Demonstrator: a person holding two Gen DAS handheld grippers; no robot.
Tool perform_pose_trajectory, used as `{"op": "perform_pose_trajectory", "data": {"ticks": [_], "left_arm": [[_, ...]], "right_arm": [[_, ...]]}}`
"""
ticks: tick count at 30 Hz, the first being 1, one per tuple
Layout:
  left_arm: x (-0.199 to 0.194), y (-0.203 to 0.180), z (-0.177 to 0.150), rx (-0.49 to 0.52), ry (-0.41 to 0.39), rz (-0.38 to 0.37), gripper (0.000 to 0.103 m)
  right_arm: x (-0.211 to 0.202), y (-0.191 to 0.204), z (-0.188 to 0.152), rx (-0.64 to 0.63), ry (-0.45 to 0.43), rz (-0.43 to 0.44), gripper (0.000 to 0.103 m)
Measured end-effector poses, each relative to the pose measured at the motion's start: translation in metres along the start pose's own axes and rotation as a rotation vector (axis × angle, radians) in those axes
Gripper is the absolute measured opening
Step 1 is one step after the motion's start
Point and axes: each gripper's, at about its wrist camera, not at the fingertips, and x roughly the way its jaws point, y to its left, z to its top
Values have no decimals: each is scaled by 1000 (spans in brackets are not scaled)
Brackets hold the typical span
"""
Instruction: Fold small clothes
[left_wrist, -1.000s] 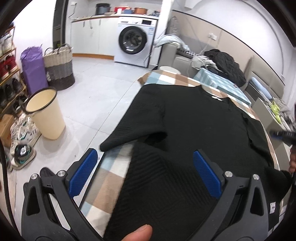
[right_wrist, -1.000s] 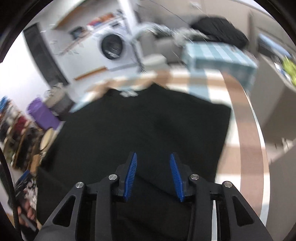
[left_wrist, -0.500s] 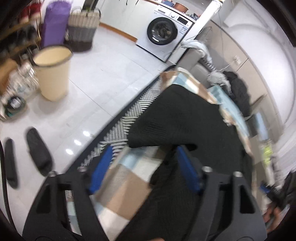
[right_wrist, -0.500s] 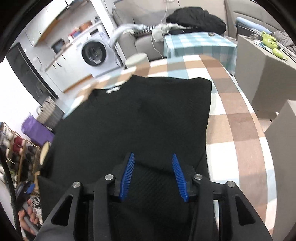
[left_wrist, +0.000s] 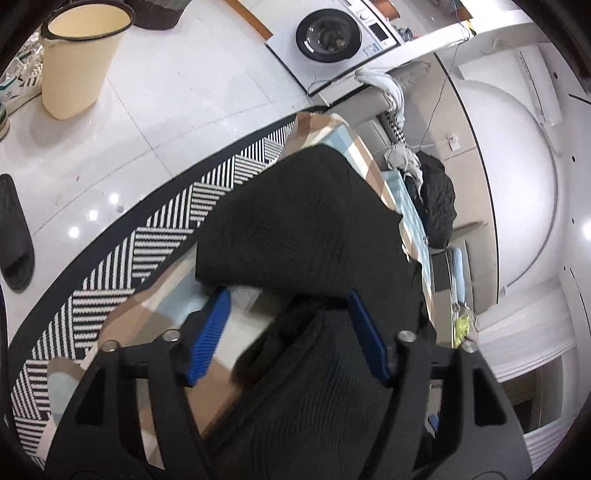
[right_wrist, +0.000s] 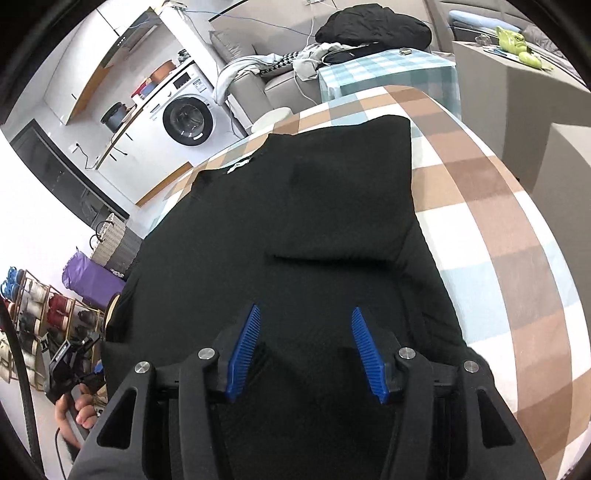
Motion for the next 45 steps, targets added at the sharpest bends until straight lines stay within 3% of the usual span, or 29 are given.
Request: {"op": "perform_pose_trajectory", "data": {"ticks": [6, 7, 9, 10, 11, 14, 17, 19, 21, 23, 25, 27, 28, 29, 30, 33, 36, 39, 41, 45], "left_arm": [[21, 1, 20, -63, -56, 68, 63], [24, -3, 24, -67, -70, 76, 58], [26, -6, 28, -47, -105, 124, 28], [28, -11, 30, -25, -124, 147, 19], [29, -18, 32, 9, -155, 181, 8], [29, -60, 32, 198, -273, 300, 4], [30, -117, 27, 386, -347, 308, 3], [39, -164, 13, 530, -354, 245, 3], [52, -207, -10, 667, -296, 114, 3], [73, -239, -33, 763, -142, -47, 3], [88, -253, -51, 766, -10, -223, 3], [101, -254, -67, 759, 99, -287, 4], [104, -254, -71, 768, 118, -280, 6], [105, -251, -73, 774, 124, -251, 15], [104, -243, -73, 766, 113, -199, 32], [90, -209, -62, 654, 36, -119, 59], [70, -154, -25, 428, -57, -29, 61], [47, -91, 13, 136, -151, 60, 61], [45, -57, 32, -16, -169, 114, 61], [62, -15, 59, -162, -124, 123, 61]], "right_arm": [[-2, -1, -7, 12, -13, 3, 53], [-2, -1, -9, 14, -13, 2, 53], [-1, -2, -12, 17, -8, 1, 53], [-1, -3, -13, 21, -8, 2, 53], [-1, -5, -14, 25, -8, 2, 53], [-3, -6, -16, 32, -14, 3, 53], [-5, -8, -19, 32, -21, 3, 53], [-7, -10, -20, 39, -24, 9, 53], [-9, -13, -21, 43, -27, 9, 53], [-12, -15, -22, 46, -31, 0, 53], [-15, -19, -21, 54, -36, -6, 53], [-18, -24, -21, 62, -42, -16, 53], [-19, -25, -21, 63, -45, -23, 53], [-20, -27, -22, 65, -47, -28, 53], [-22, -29, -22, 69, -50, -30, 53], [-21, -33, -22, 74, -47, -28, 53], [-17, -34, -21, 76, -36, -24, 53], [-13, -31, -19, 75, -29, -18, 54], [-13, -28, -19, 70, -30, -10, 55], [-10, -23, -19, 63, -25, -2, 55]]}}
